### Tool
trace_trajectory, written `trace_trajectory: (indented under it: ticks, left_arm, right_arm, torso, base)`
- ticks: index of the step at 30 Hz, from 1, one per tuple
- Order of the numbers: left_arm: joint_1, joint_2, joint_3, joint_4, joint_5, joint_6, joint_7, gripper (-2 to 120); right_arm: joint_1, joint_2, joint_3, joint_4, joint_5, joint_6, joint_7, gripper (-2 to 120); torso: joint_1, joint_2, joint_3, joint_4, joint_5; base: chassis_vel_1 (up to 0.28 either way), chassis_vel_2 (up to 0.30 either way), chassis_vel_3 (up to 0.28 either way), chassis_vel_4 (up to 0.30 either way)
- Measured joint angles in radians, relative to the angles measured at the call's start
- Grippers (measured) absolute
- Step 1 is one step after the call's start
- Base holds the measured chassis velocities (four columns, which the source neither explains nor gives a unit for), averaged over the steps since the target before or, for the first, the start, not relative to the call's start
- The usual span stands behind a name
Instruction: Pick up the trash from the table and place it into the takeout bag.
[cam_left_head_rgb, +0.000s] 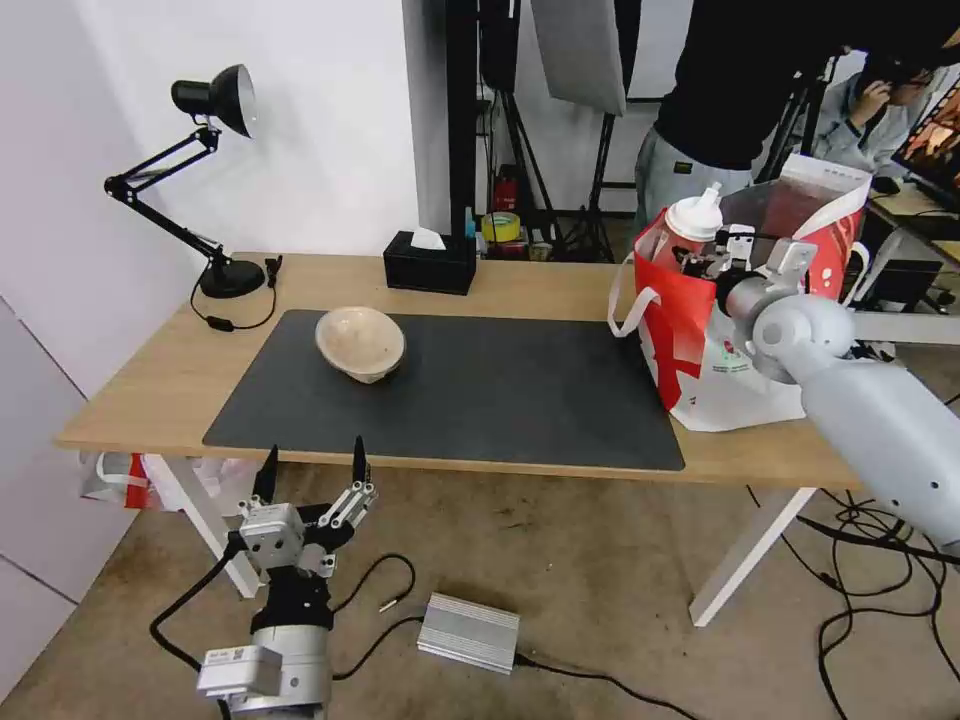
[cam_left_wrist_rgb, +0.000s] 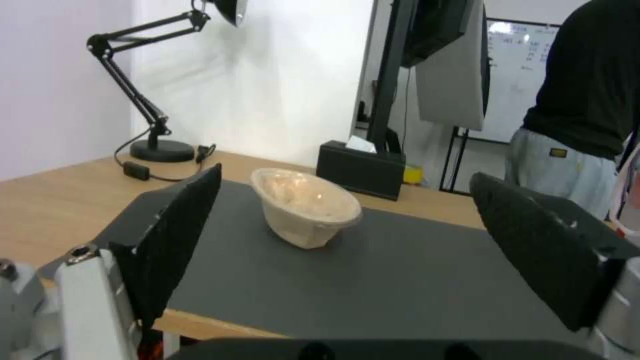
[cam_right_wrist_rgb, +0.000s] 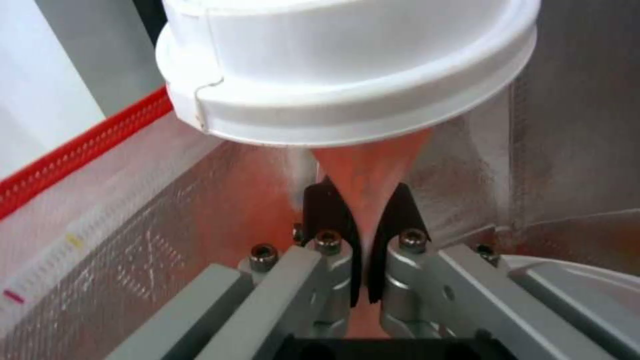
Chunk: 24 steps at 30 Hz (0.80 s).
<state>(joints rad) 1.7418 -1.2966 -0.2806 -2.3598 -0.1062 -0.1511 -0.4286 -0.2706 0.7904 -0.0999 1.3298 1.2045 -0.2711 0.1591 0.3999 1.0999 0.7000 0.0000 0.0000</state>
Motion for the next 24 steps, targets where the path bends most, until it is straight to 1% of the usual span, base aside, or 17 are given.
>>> trace_trajectory:
  ticks: [6, 17, 24]
  left_arm:
    - [-0.006, -0.001, 0.004, 0.005, 0.000, 0.000, 0.000, 100]
    - [-0.007, -0.003, 0.011, 0.009, 0.000, 0.000, 0.000, 100]
    - [-0.007, -0.003, 0.015, 0.009, 0.001, 0.001, 0.000, 100]
  right_arm:
    - [0.015, 0.008, 0.001, 0.003, 0.054, -0.009, 0.029, 1]
    - [0.028, 0.015, 0.005, 0.004, 0.091, -0.013, 0.049, 1]
    - [0.032, 0.013, 0.014, 0.023, 0.146, -0.028, 0.075, 1]
  torso:
    - [0.000, 0.000, 0.000, 0.0000, 0.0000]
    - [0.000, 0.000, 0.000, 0.0000, 0.0000]
    - [0.000, 0.000, 0.000, 0.0000, 0.0000]
  base:
    - [0.000, 0.000, 0.000, 0.000]
    - [0.000, 0.000, 0.000, 0.000]
    - [0.000, 0.000, 0.000, 0.000]
